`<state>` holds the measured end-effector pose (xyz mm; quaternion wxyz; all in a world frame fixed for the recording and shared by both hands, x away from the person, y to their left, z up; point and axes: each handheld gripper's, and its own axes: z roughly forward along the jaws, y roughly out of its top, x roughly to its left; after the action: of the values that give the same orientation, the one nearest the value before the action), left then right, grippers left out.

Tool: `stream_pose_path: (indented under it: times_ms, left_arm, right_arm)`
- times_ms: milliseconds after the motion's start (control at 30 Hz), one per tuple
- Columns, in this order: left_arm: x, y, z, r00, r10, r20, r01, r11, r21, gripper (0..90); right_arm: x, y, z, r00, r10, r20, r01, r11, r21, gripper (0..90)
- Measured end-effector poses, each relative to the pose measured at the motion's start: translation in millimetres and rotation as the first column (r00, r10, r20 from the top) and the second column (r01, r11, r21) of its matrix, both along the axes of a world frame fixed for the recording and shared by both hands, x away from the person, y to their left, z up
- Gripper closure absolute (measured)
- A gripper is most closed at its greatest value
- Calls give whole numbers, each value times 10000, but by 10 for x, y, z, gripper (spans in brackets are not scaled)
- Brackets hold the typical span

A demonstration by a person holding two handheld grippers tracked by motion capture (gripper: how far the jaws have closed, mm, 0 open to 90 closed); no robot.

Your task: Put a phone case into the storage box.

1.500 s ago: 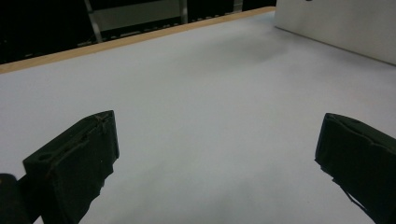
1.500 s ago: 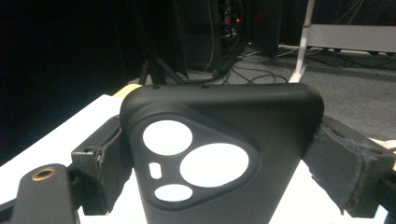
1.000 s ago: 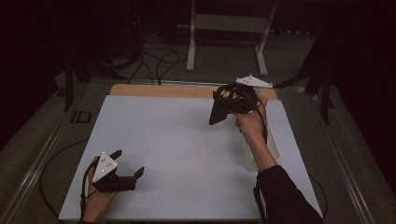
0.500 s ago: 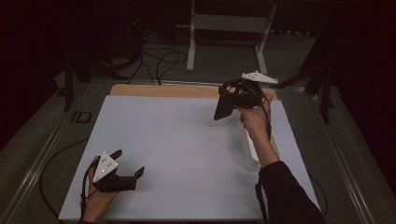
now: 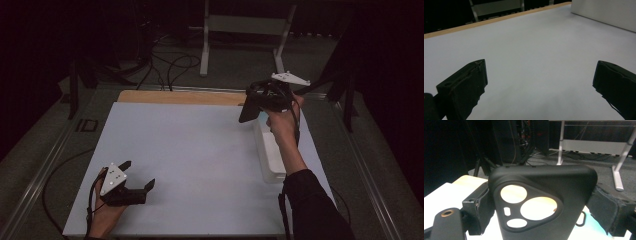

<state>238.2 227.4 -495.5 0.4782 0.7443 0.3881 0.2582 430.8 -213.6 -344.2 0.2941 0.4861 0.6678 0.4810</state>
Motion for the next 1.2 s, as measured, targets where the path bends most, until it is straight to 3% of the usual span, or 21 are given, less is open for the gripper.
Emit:
stream_pose_path:
  times_ms: [667,1200]
  left_arm:
    - [3,-1,0,10000,0,-16,0,10000,10,4]
    - [9,-4,-2,10000,-30,-32,30,10000,-18,4]
  right_arm:
    - [70,-294,-18,9950,-977,-186,977,9952,-8,137]
    - [109,-492,-51,9860,-1639,-312,1627,9859,-389,137]
